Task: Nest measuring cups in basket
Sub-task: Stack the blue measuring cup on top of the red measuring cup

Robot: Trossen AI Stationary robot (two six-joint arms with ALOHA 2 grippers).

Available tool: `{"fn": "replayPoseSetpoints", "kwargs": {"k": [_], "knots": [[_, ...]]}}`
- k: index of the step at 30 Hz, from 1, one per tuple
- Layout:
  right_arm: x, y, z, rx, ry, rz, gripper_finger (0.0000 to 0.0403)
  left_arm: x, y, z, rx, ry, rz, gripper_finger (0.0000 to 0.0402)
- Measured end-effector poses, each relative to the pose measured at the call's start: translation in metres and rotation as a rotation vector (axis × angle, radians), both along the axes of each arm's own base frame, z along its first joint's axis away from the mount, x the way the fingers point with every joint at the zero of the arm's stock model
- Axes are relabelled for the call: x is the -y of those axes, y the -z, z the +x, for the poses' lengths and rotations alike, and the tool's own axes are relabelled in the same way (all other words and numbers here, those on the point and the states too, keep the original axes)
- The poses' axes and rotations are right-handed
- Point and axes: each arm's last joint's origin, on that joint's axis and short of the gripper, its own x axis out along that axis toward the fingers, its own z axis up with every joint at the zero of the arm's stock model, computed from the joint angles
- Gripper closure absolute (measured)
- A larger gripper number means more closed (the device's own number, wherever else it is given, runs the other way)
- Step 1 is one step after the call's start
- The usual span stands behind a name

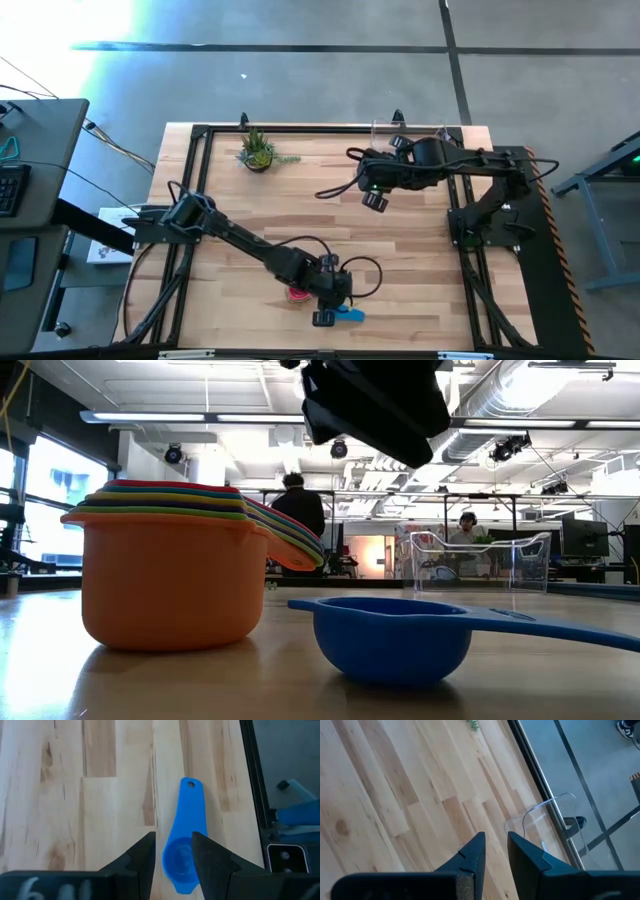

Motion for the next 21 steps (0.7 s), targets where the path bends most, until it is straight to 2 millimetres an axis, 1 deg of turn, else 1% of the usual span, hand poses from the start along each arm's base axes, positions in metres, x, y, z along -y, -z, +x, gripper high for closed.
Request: {"fn": "replayPoseSetpoints", "kwargs": {"k": [7,21], "knots": [[0.000,0.000,0.000,0.001,0.000,0.000,0.0330,0.000,0.007,0.003,-0.017,0.035,-0.015,0.0286],[0.000,0.000,0.000,0.005,0.001,0.000,0.0330,0.004,0.035,0.007,-0.078,0.058,-0.006,0.0286]]}}
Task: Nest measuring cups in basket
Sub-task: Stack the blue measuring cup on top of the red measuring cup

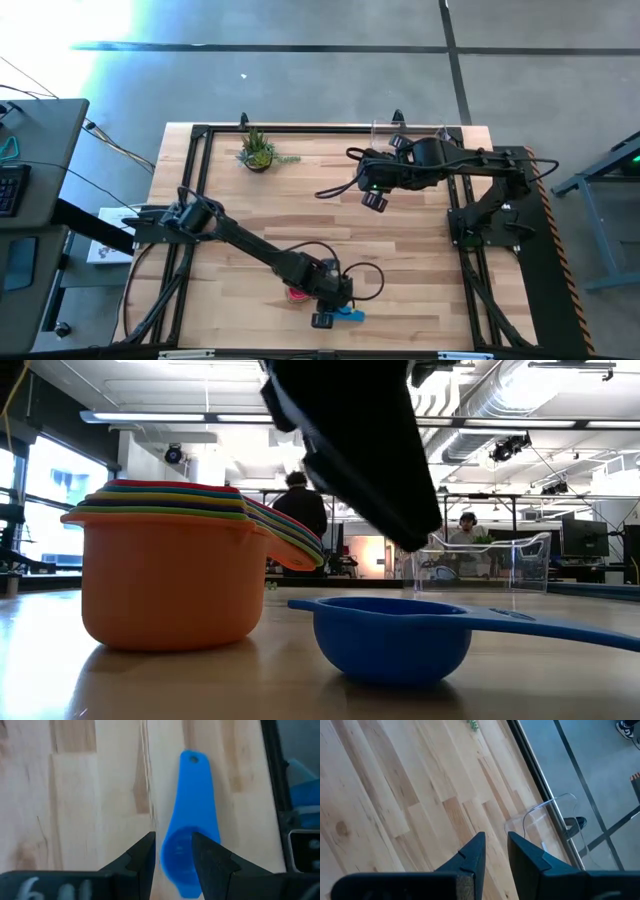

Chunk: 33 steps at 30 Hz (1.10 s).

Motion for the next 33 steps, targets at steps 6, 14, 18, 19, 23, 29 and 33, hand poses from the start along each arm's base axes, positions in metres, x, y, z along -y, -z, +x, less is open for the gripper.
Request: {"fn": "replayPoseSetpoints", "kwargs": {"k": [6,14,18,19,23,29,33], "knots": [[0.000,0.000,0.000,0.002,0.000,0.000,0.0330,0.002,0.006,0.002,-0.005,0.013,-0.029,0.0286],[0.000,0.000,0.000,0.003,0.003,0.001,0.0330,0.002,0.007,0.001,-0.018,0.016,-0.018,0.0286],[0.000,0.000,0.000,0.004,0.005,0.005,0.0330,0.001,0.013,0.002,-0.039,0.018,-0.020,0.0286],[0.000,0.000,0.000,0.004,0.005,0.005,0.0330,0.001,0.012,0.002,-0.034,0.018,-0.024,0.0286],[0.000,0.000,0.000,0.004,0.004,0.007,0.0330,-0.002,0.015,0.003,-0.040,0.009,-0.014,0.0286],[0.000,0.000,0.000,0.005,0.003,0.011,0.0330,-0.004,0.015,0.004,-0.043,0.016,-0.012,0.0286],[-0.001,0.000,0.000,0.006,-0.001,0.024,0.0330,-0.004,0.018,0.004,-0.050,0.018,-0.003,0.0286]]}}
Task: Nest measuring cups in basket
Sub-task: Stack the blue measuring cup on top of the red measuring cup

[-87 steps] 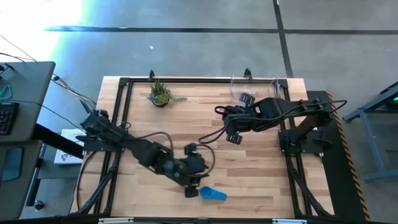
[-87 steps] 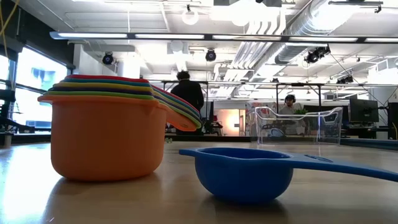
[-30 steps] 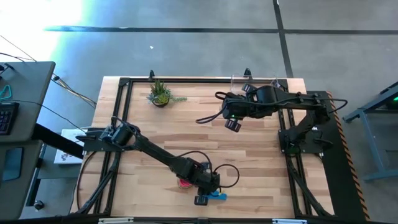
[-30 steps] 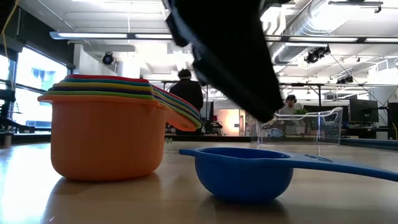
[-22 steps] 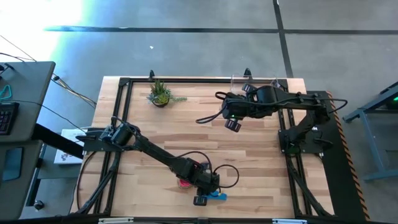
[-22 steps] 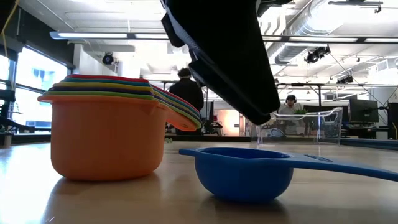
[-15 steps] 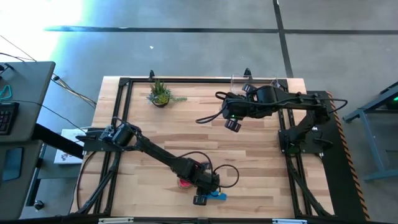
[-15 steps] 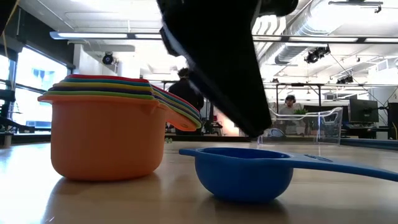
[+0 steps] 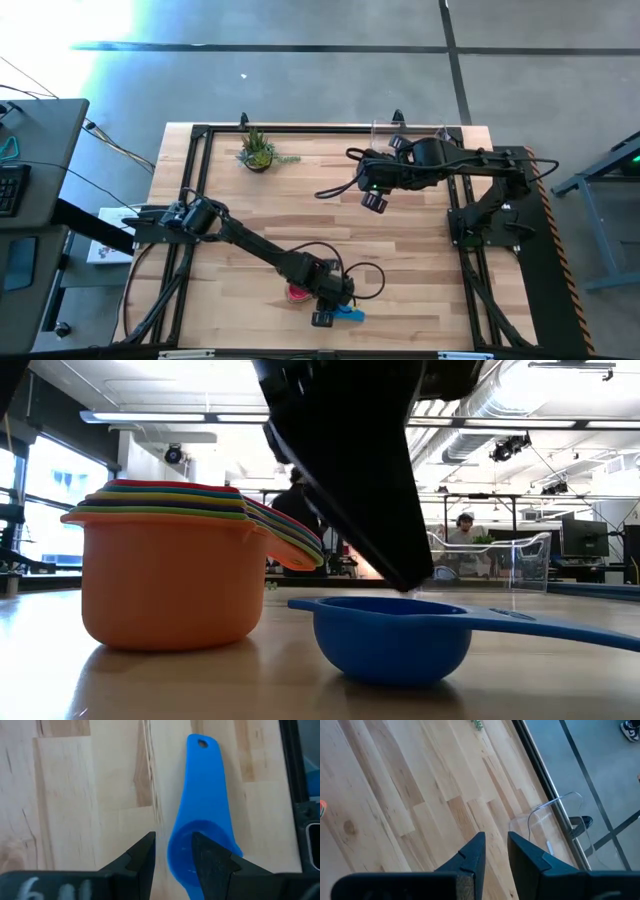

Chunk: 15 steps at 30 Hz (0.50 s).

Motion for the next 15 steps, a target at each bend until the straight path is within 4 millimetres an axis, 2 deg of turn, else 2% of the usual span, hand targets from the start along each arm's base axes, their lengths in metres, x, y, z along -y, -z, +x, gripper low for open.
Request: {"fn": "replayPoseSetpoints", "kwargs": {"k": [15], "knots": [[0.000,0.001,0.000,0.004,0.011,0.019,0.0330,0.001,0.019,0.001,-0.054,-0.021,-0.015,0.0286]]}}
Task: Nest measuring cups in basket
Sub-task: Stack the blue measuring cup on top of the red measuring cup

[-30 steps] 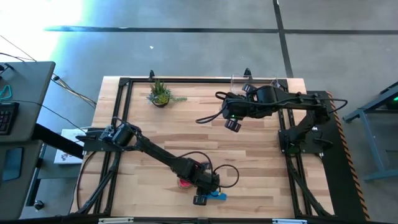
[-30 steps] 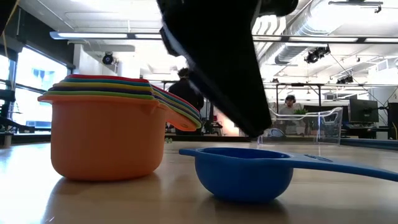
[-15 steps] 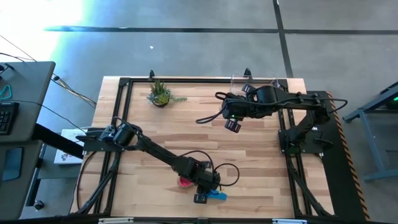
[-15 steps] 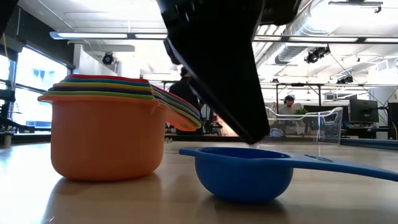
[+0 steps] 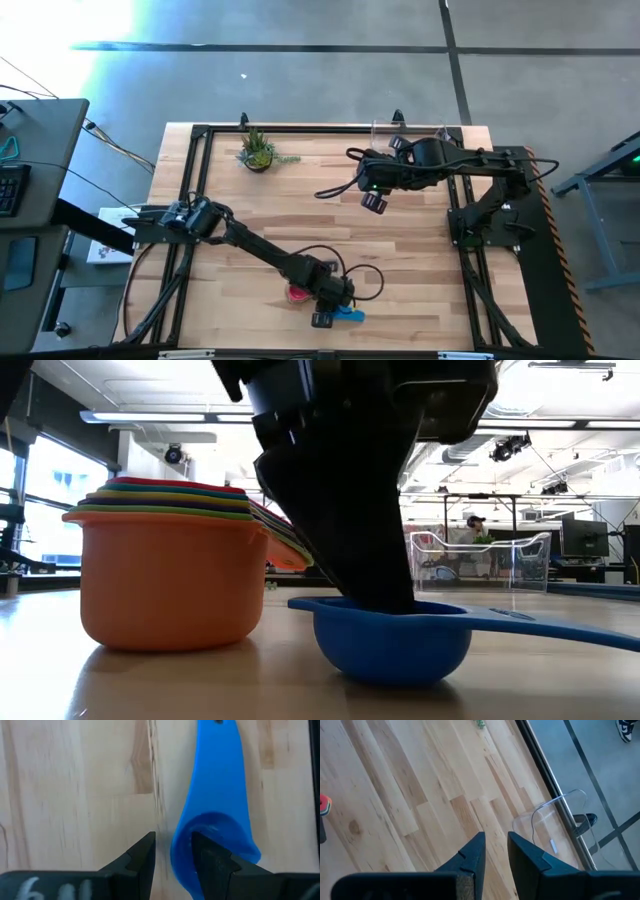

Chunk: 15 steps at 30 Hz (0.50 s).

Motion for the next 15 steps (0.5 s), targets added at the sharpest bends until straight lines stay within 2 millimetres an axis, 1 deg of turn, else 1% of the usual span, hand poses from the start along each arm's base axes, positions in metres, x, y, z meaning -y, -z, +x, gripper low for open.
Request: {"fn": "replayPoseSetpoints", "kwargs": {"k": [3,6,9,15], "knots": [[0.0000,0.0000,0.0000,0.000,0.000,0.000,0.0330,0.0005,-0.0001,-0.0001,0.000,-0.008,-0.003,0.0287],[0.0000,0.0000,0.0000,0.000,0.000,0.000,0.0330,0.0004,0.0000,-0.0003,-0.002,-0.007,-0.001,0.0297],[0.0000,0.0000,0.0000,0.000,0.000,0.001,0.0330,0.0004,0.0001,-0.0004,-0.003,-0.007,-0.001,0.0320],[0.0000,0.0000,0.0000,0.000,0.000,0.001,0.0330,0.0005,0.0001,-0.0005,-0.003,-0.007,0.001,0.0378]]}}
